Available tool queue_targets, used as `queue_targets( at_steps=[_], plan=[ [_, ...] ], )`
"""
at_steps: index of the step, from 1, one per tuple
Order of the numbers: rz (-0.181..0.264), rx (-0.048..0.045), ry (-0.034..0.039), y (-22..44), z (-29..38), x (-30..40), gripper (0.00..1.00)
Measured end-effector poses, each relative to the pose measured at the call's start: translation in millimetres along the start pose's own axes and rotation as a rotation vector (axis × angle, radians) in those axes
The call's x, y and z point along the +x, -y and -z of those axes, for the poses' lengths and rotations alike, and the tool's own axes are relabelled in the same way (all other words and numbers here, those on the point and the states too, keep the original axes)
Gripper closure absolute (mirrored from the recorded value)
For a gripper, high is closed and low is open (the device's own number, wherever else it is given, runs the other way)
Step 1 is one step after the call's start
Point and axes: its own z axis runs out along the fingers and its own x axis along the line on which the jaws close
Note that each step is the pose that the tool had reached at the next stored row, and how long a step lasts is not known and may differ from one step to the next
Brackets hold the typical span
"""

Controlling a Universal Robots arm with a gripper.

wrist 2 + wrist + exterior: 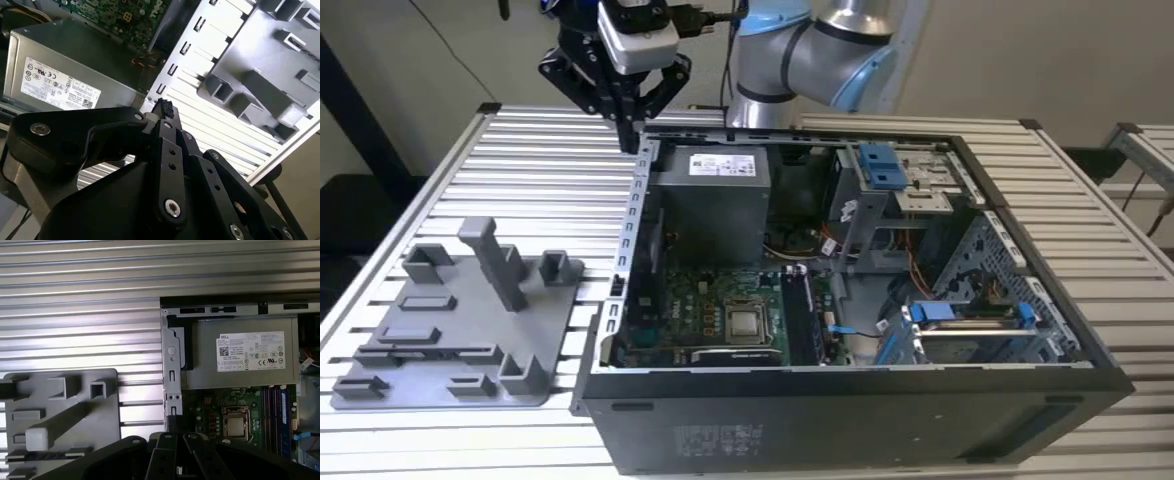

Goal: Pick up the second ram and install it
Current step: 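Reach for the second ram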

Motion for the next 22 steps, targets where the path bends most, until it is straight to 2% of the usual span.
queue_targets(
  at_steps=[9,22],
  plan=[
    [0.037,-0.0004,-0.0017,1.3,-0.3,18.6,0.89],
    [0.067,-0.0007,-0.0032,3.6,0.0,53.1,0.89]
  ],
)
